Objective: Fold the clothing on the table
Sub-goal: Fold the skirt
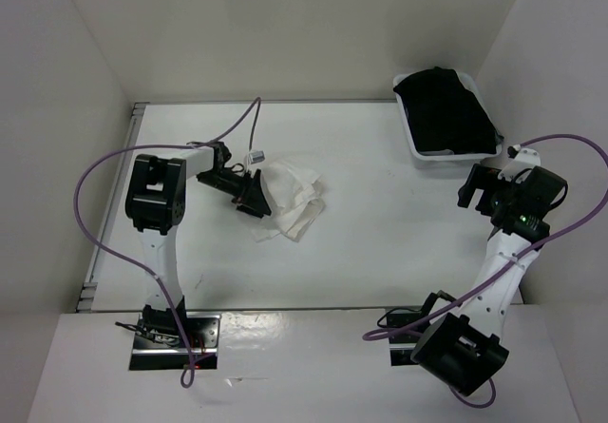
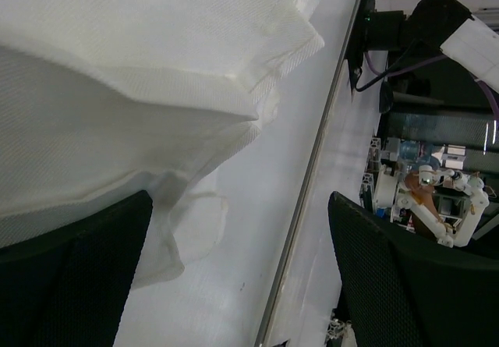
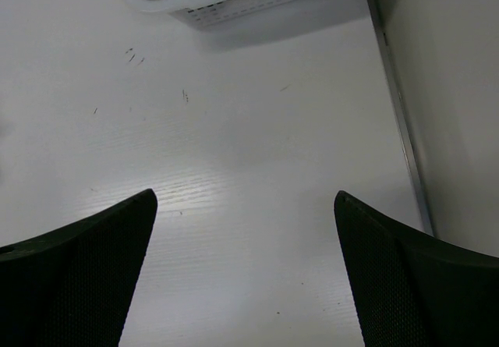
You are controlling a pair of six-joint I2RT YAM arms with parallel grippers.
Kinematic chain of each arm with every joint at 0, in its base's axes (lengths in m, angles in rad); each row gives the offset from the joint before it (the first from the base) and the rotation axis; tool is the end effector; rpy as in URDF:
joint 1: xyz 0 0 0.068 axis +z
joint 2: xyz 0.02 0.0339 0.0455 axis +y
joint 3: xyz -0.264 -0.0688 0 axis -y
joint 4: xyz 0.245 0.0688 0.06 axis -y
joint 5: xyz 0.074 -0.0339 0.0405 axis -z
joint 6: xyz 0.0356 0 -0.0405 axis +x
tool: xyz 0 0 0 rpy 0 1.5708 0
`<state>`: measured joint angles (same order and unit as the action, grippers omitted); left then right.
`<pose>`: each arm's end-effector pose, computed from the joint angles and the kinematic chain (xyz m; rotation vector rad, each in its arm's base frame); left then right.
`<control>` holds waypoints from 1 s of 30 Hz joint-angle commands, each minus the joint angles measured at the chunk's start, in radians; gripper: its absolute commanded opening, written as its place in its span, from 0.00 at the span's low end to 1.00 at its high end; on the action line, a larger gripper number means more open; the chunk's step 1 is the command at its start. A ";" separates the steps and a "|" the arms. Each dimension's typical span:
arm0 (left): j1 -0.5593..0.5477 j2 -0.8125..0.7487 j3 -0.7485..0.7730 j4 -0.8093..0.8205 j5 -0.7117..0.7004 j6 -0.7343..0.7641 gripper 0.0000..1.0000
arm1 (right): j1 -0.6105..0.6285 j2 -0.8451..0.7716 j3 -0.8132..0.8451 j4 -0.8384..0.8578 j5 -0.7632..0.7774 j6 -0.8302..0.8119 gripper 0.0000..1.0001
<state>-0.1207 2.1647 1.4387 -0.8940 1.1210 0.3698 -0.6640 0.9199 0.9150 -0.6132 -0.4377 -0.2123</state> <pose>0.3797 -0.0783 0.1251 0.5891 2.5183 -1.6184 0.1604 -0.1064 0.3208 0.2365 2.1104 -0.0369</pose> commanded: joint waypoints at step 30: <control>0.590 -1.327 -0.426 0.194 -0.785 -0.278 1.00 | -0.008 -0.058 -0.032 0.076 -0.029 -0.048 0.98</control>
<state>0.4381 0.9493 0.9779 -0.7471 0.3729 0.0811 -0.6655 0.8528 0.8749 -0.5877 -0.4610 -0.2489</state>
